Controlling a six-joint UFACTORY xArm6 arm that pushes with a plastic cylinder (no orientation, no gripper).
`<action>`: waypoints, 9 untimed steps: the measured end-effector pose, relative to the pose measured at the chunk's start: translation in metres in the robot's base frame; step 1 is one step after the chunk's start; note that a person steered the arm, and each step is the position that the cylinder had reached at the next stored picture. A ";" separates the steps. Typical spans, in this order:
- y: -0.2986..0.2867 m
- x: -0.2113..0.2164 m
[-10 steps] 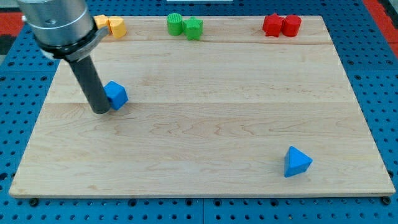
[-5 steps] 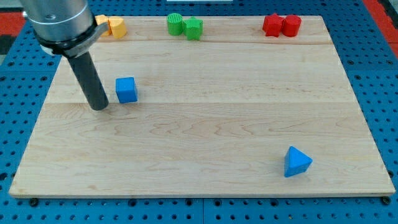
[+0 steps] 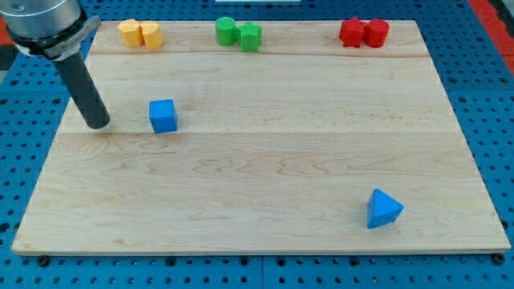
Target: Move the blue cube diagonally left of the blue triangle
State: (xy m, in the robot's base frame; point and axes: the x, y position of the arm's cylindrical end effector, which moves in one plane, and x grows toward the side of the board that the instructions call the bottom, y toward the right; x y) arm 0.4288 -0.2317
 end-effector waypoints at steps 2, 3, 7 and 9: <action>0.013 0.000; 0.049 -0.017; 0.173 0.022; 0.238 0.027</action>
State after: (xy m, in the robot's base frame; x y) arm 0.4556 0.0060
